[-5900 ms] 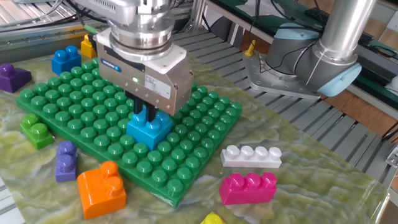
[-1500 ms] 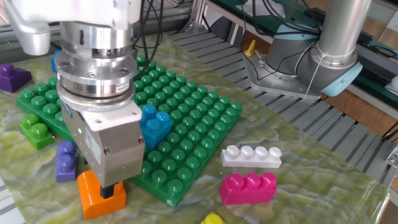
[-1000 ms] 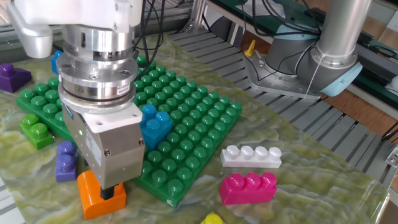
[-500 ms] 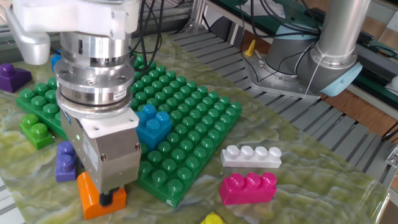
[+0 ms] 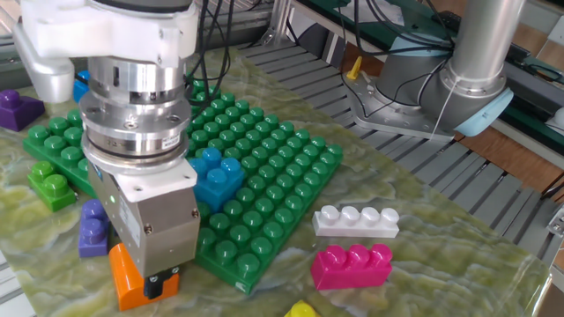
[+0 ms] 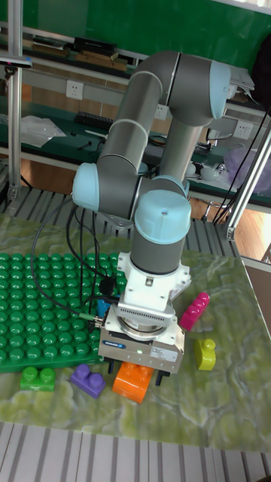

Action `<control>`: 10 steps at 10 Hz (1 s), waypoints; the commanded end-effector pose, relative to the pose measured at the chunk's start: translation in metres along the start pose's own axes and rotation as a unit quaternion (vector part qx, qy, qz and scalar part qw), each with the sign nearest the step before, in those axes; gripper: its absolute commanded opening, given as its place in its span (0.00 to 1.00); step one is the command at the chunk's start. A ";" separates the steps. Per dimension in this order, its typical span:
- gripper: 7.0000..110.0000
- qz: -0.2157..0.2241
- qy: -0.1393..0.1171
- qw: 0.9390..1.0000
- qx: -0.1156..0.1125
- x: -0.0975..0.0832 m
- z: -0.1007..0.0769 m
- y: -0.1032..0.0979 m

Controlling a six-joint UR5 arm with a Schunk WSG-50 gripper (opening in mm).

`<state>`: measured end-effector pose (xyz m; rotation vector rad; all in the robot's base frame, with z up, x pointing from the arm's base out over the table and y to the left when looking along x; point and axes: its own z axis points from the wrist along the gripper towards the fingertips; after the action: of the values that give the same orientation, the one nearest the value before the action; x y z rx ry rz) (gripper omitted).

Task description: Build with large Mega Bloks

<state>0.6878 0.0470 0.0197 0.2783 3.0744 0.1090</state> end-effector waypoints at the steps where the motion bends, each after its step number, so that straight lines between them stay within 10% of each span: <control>1: 0.79 0.007 0.011 1.000 0.012 0.004 0.000 0.001; 8: 0.79 0.010 0.014 0.999 0.033 0.006 0.007 0.001; 9: 0.57 0.009 0.015 0.999 0.037 0.007 0.009 0.001; 10: 0.57 0.010 0.016 0.999 0.038 0.008 0.010 0.002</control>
<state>0.6820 0.0489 0.0115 0.2995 3.1079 0.0021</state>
